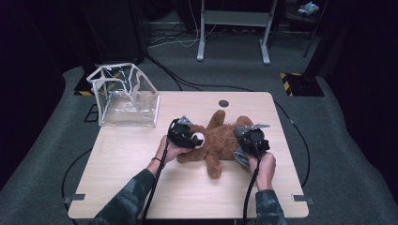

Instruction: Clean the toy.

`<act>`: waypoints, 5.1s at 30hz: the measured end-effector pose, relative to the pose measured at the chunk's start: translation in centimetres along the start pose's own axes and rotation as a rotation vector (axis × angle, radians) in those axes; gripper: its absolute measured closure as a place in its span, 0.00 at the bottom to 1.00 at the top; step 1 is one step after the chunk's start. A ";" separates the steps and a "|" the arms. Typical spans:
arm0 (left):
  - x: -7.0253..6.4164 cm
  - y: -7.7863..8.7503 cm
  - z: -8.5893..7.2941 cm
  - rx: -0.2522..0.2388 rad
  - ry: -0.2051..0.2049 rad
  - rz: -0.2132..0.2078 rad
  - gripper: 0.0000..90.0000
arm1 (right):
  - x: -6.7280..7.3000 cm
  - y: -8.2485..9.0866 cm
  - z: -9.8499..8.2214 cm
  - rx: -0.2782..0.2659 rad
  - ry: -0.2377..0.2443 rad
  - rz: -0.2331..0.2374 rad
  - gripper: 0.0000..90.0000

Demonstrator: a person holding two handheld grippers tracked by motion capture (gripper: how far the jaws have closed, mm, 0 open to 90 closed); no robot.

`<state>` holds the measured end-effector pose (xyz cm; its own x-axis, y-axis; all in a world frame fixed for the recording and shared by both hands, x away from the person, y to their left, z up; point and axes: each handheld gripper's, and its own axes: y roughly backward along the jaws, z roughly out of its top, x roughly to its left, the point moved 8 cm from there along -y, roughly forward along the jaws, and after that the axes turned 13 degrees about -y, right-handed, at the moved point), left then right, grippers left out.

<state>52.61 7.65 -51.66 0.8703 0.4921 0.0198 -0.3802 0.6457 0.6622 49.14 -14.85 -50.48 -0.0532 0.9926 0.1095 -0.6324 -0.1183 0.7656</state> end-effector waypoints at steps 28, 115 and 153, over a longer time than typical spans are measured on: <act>0.0 -0.1 0.1 0.002 0.012 0.020 0.53 | -2.8 2.1 -9.3 0.093 -0.039 0.002 0.83; -1.1 1.7 1.1 -0.109 -0.030 0.180 0.29 | -7.8 0.8 -5.1 -0.036 -0.170 0.026 0.83; -12.6 -1.3 -2.5 -0.086 -0.083 0.161 0.13 | -8.1 1.1 -6.6 -0.010 -0.158 0.000 0.82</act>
<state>41.36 2.06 -54.65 0.8175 0.5457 0.1839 -0.5387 0.6118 0.5792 43.83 -22.81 -54.71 0.0686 0.9756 0.2086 -0.6398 -0.1174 0.7595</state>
